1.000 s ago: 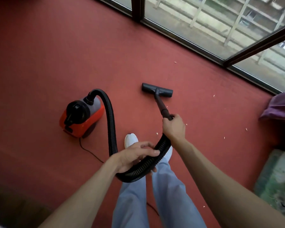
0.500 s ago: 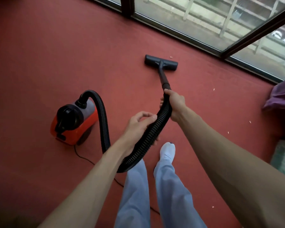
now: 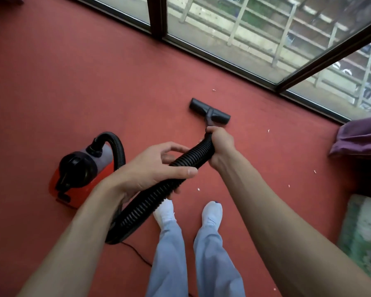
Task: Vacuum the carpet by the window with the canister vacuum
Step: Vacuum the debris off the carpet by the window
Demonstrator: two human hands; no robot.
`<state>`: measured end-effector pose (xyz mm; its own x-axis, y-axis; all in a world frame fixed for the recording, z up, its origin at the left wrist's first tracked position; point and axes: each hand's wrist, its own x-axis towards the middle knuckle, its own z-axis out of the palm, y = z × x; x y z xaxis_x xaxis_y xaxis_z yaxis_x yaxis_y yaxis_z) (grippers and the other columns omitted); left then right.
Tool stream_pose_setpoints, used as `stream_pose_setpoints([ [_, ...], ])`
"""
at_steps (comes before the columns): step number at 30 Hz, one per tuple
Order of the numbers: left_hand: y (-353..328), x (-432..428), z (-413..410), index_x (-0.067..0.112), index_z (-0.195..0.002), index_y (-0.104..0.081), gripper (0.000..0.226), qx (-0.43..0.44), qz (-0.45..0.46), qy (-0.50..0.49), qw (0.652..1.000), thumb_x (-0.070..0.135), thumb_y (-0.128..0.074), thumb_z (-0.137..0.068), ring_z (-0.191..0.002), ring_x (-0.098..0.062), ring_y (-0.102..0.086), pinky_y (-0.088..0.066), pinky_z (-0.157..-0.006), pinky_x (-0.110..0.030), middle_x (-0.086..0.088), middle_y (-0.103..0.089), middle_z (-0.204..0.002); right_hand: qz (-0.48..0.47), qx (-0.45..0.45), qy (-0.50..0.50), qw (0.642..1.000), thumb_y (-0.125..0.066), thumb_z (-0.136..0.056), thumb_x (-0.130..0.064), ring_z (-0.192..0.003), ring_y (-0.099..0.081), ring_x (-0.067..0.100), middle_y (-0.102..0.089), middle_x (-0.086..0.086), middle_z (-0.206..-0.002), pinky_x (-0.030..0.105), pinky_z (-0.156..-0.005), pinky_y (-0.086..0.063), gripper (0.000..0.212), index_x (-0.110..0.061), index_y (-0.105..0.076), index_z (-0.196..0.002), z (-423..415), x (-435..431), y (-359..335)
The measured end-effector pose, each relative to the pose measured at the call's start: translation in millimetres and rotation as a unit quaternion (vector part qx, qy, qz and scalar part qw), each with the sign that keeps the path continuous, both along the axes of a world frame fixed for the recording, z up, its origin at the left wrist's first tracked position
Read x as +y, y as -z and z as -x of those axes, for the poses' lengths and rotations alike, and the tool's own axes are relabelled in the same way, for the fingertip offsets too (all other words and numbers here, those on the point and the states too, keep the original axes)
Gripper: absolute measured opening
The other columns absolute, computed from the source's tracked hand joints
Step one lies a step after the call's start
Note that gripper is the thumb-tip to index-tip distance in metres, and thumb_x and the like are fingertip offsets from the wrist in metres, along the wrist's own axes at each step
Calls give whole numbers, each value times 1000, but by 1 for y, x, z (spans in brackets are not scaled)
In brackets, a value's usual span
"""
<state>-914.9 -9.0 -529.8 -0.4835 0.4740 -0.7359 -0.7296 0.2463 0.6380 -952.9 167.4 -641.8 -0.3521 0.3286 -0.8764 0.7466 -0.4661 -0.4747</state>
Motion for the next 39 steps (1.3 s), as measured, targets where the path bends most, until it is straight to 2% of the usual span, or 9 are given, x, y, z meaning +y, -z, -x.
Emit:
stream_pose_setpoints([
  [4, 30, 28, -1, 25, -130, -55, 58, 40, 37, -33, 998, 14, -81, -80, -62, -22, -62, -55, -57, -33, -14, -69, -81, -32, 11, -29, 999, -59, -87, -10, -70, -50, 25, -51, 12, -79, 38, -66, -48, 7, -8, -54, -91, 25, 21, 38],
  [10, 57, 57, -9, 26, -125, -56, 53, 20, 20, -74, 997, 11, -81, -80, -63, -25, -62, -53, -61, -36, -21, -71, -95, -42, 27, -56, 997, -57, -91, -10, -50, -49, 20, -51, 12, -66, 27, -46, -46, 36, 0, -49, -124, 30, 45, 45],
  [16, 26, 28, -9, 20, -115, -59, 47, -40, -62, 20, 997, 12, -84, -76, -65, -28, -61, -52, -64, -43, -14, -70, -94, -24, -20, -43, 999, -54, -90, -11, -53, -48, 19, -51, 10, -62, 30, -53, -42, 7, -4, -54, -86, -24, 41, -13],
  [19, 10, 8, -2, 20, -114, -61, 49, -72, -93, 83, 990, 11, -85, -72, -63, -28, -60, -53, -55, -36, -24, -67, -98, 9, -45, -45, 998, -55, -89, -13, -57, -50, 19, -55, 8, -64, 31, -57, -42, 6, -7, -57, -90, -49, 33, -30],
  [23, 13, 11, 8, 17, -114, -62, 46, -50, -41, 105, 992, 12, -85, -74, -62, -26, -62, -55, -53, -33, -22, -67, -90, 5, -41, -42, 998, -54, -90, -10, -63, -49, 20, -53, 10, -77, 30, -58, -43, 11, -7, -55, -101, -43, 31, -10],
  [28, 43, 47, 2, 19, -118, -59, 37, -5, 51, 39, 998, 15, -77, -85, -54, -20, -64, -53, -50, -30, -8, -69, -75, -47, -21, -80, 995, -54, -90, -9, -67, -52, 21, -52, 9, -83, 36, -65, -50, 46, -5, -47, -135, -13, 46, 30],
  [31, 54, 62, -11, 24, -118, -61, 36, 46, 91, 4, 995, 17, -75, -85, -50, -18, -63, -50, -50, -29, -1, -69, -68, -83, 0, -91, 992, -53, -90, -7, -57, -55, 23, -53, 10, -79, 43, -70, -54, 49, -10, -43, -137, -1, 54, 43],
  [34, 46, 57, -15, 27, -106, -64, 28, 93, 113, -19, 989, 21, -77, -82, -45, -19, -59, -48, -46, -28, -4, -70, -64, -101, -5, -83, 991, -57, -83, -12, -75, -58, 28, -57, 13, -91, 43, -73, -55, 56, -7, -47, -138, 2, 53, 38],
  [39, 11, 21, -4, 25, -101, -69, 26, 28, 73, 101, 992, 25, -82, -78, -53, -21, -61, -52, -49, -31, -16, -72, -79, -49, -58, -62, 995, -55, -89, -10, -70, -52, 22, -55, 10, -88, 30, -58, -45, 39, -8, -54, -128, -55, 33, 6],
])
